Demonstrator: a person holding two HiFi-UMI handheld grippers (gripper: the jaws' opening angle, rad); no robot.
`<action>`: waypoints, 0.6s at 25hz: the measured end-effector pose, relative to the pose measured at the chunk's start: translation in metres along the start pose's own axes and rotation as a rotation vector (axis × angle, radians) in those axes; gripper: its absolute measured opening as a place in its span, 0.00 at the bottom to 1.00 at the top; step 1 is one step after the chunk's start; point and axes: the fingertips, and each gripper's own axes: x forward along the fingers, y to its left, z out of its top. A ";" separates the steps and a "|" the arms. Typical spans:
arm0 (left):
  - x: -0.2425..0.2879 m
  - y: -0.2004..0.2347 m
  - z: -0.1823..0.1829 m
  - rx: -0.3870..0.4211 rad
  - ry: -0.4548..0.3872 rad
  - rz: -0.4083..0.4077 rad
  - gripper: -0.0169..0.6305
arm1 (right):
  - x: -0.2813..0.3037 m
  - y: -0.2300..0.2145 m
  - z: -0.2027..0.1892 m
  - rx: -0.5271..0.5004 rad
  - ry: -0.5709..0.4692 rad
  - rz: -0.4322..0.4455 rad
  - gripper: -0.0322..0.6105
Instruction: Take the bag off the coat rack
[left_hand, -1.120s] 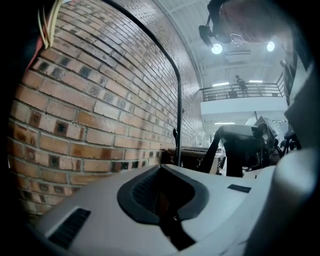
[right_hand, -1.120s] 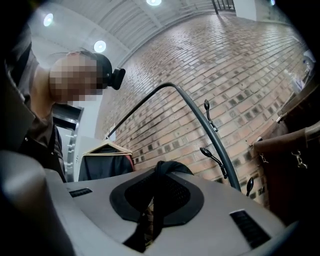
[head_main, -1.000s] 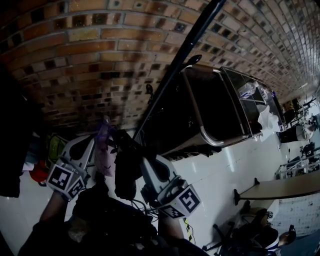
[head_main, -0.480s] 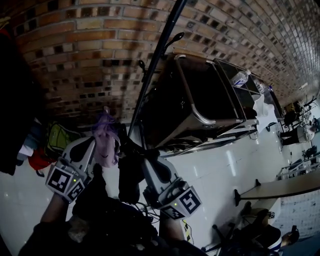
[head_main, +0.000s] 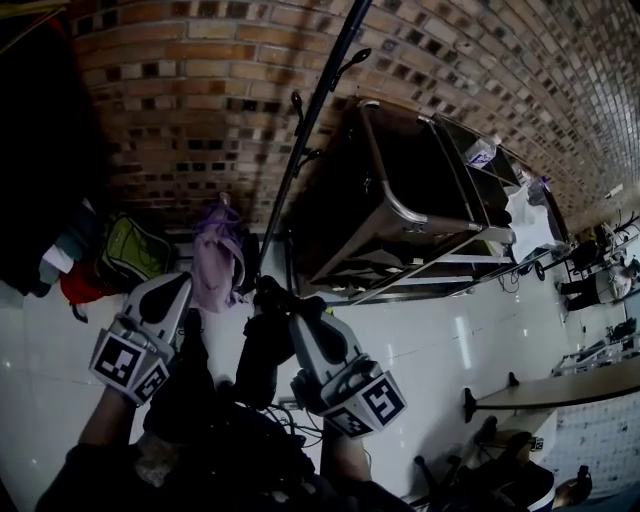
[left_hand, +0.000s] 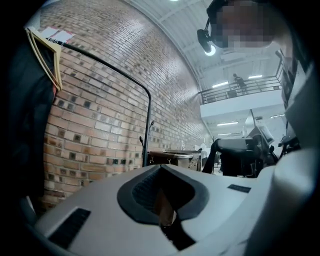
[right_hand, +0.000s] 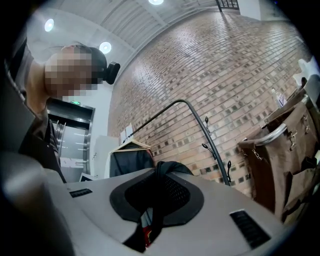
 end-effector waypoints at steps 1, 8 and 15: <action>-0.006 -0.004 0.001 -0.002 0.000 0.006 0.08 | -0.004 0.003 0.000 0.003 0.004 0.005 0.11; -0.031 -0.024 0.005 -0.003 0.005 0.015 0.08 | -0.020 0.015 -0.001 0.035 0.010 -0.014 0.11; -0.041 -0.027 0.004 -0.014 0.021 -0.008 0.08 | -0.017 0.029 -0.006 0.020 0.024 -0.002 0.11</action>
